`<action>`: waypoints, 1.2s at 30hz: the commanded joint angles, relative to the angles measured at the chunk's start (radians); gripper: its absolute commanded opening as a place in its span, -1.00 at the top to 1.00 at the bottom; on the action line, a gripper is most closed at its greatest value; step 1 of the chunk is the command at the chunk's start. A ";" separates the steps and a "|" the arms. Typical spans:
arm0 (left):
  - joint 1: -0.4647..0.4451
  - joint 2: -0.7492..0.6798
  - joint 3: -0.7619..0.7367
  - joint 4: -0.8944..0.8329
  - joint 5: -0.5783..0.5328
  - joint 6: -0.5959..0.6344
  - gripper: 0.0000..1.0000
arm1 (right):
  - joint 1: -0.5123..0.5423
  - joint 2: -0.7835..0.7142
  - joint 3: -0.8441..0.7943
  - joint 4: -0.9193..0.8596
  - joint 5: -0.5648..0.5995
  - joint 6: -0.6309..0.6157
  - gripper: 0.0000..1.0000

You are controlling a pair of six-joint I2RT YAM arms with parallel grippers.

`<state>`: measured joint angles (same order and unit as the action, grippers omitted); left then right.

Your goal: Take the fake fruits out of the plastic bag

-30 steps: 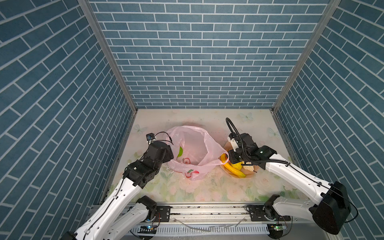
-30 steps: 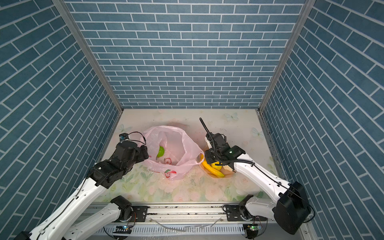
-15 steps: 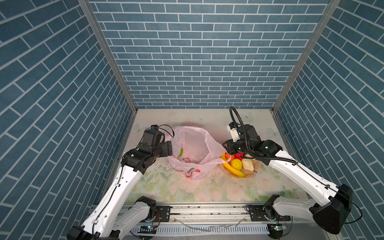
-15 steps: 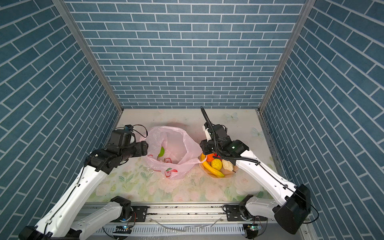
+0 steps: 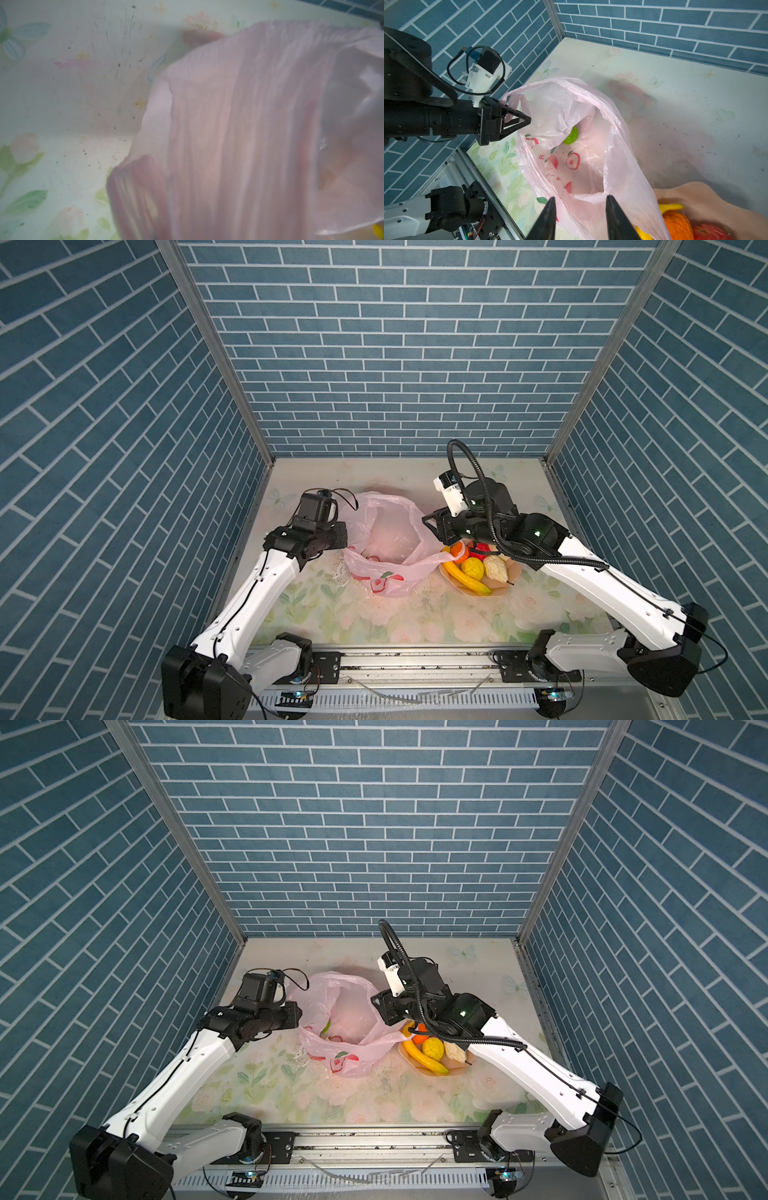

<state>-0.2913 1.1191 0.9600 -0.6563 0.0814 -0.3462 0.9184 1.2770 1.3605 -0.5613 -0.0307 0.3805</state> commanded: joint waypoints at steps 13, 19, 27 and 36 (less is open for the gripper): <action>0.006 -0.258 -0.139 -0.058 0.022 -0.131 0.86 | 0.129 0.365 0.098 0.095 -0.068 0.029 0.25; 0.004 -0.358 -0.216 -0.113 0.017 -0.183 0.88 | 0.197 0.505 0.080 0.108 -0.075 0.001 0.27; 0.001 -0.456 -0.284 -0.165 -0.057 -0.255 0.90 | 0.233 0.625 0.027 0.216 -0.066 0.025 0.29; 0.001 -0.505 -0.418 -0.001 0.070 -0.377 0.09 | 0.237 0.615 -0.011 0.316 -0.034 0.103 0.29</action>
<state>-0.2905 0.6430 0.5934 -0.7361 0.0864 -0.6552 1.1545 1.9076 1.3823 -0.2939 -0.0853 0.4335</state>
